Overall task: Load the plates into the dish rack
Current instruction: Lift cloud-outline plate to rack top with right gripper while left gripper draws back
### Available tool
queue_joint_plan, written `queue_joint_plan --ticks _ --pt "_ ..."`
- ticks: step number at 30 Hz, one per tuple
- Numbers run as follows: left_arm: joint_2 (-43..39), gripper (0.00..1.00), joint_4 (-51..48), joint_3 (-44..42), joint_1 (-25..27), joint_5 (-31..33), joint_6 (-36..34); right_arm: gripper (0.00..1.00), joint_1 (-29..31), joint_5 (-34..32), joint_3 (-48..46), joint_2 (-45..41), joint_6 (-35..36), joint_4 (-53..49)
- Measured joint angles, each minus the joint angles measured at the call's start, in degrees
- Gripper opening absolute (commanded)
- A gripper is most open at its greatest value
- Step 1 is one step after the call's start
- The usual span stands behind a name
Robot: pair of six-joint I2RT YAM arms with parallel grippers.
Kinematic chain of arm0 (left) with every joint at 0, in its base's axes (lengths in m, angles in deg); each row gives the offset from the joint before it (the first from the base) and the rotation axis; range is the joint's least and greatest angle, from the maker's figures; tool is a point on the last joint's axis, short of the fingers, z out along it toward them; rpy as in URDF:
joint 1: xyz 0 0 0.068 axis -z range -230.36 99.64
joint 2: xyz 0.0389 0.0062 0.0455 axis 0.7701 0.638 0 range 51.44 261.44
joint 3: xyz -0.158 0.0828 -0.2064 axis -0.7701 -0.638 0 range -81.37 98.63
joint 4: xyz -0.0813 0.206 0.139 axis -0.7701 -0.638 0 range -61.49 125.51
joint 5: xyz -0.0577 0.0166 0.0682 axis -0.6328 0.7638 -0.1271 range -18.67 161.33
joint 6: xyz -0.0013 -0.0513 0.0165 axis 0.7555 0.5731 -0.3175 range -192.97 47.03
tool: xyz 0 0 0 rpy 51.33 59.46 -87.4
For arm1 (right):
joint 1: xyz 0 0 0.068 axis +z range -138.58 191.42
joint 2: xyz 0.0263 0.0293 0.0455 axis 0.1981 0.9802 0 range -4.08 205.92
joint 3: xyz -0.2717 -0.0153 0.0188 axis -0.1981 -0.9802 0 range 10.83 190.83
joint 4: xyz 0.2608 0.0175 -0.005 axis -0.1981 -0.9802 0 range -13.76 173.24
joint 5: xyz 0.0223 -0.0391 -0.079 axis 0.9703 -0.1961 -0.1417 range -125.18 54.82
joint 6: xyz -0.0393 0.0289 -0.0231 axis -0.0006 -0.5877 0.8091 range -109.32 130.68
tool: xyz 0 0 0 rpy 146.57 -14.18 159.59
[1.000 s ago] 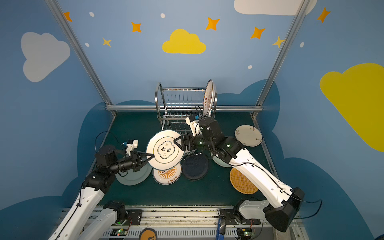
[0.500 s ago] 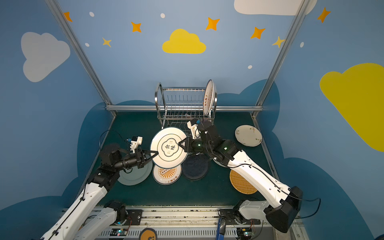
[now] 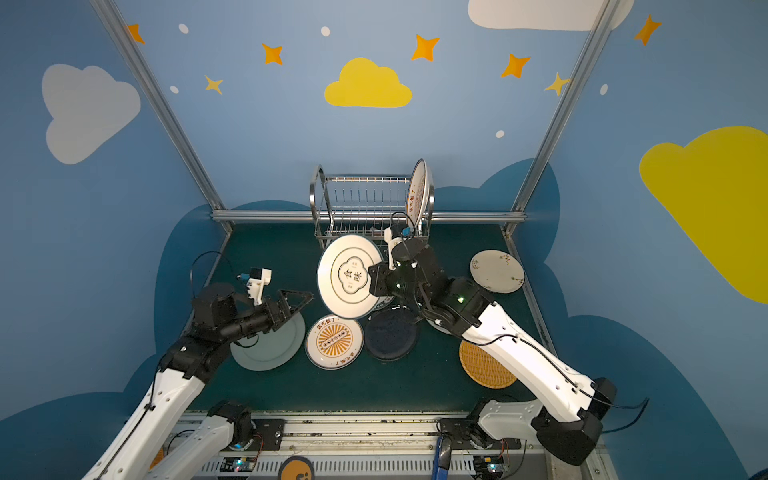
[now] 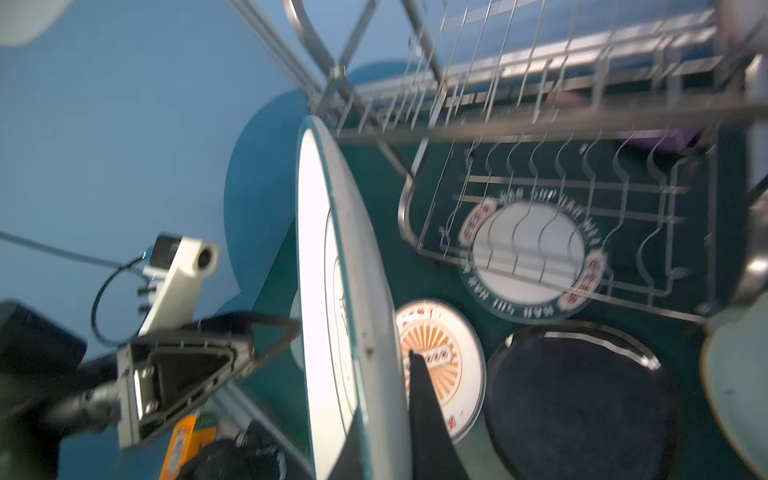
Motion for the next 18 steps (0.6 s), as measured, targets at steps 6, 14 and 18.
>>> queue_joint_plan --ticks 6,14,18 --pt "-9.01 1.0 -3.76 -2.91 -1.2 2.95 -3.74 0.0 0.0 -10.97 12.83 2.89 6.27 2.01" --pt "-15.74 1.0 -8.17 -5.27 -1.22 7.8 -7.93 0.0 -0.68 -24.9 23.12 12.48 16.31 6.38" --pt "-18.27 1.0 -10.43 -5.27 -1.36 10.99 -9.27 0.0 -1.18 -30.97 28.2 18.08 21.68 8.57"
